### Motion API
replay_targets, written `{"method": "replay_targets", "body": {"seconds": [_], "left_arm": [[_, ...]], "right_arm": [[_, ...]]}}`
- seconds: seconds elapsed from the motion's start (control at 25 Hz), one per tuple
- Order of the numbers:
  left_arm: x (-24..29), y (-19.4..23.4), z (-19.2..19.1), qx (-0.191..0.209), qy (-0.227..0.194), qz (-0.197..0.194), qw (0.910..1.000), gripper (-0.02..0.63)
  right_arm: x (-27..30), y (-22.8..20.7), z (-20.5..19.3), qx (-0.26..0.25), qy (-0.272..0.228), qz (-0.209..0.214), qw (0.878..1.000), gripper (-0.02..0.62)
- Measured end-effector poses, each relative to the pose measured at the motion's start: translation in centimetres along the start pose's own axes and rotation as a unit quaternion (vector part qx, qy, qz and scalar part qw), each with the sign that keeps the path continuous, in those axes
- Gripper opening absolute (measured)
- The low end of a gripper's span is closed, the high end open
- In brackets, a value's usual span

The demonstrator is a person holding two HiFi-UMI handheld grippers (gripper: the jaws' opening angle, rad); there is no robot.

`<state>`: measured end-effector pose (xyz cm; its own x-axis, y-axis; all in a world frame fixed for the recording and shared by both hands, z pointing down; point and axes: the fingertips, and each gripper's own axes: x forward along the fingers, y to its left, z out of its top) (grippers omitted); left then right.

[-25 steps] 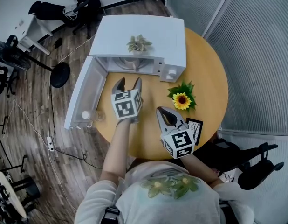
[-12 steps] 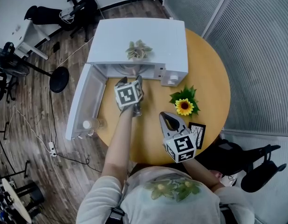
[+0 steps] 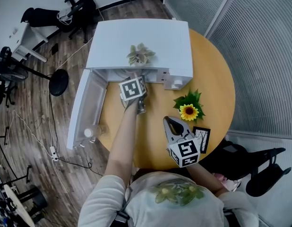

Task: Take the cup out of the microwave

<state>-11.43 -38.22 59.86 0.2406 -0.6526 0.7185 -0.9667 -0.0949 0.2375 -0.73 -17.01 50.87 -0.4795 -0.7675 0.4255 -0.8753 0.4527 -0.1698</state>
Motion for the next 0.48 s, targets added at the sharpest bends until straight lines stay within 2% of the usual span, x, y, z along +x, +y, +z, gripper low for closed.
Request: {"method": "replay_targets", "body": {"seconds": [0.36,0.48], "left_arm": [[2.6,1.1,-0.6,-0.005,0.021,0.022,0.9995,0.232],[2.8,1.9,-0.4,0.006,0.020,0.045,0.9988,0.199]], "right_arm": [[0.9,-0.1,-0.7,0.003,0.012,0.000,1.000,0.018],[1.1,-0.3,-0.8,0.004,0.015,-0.002,1.000,0.018]]}}
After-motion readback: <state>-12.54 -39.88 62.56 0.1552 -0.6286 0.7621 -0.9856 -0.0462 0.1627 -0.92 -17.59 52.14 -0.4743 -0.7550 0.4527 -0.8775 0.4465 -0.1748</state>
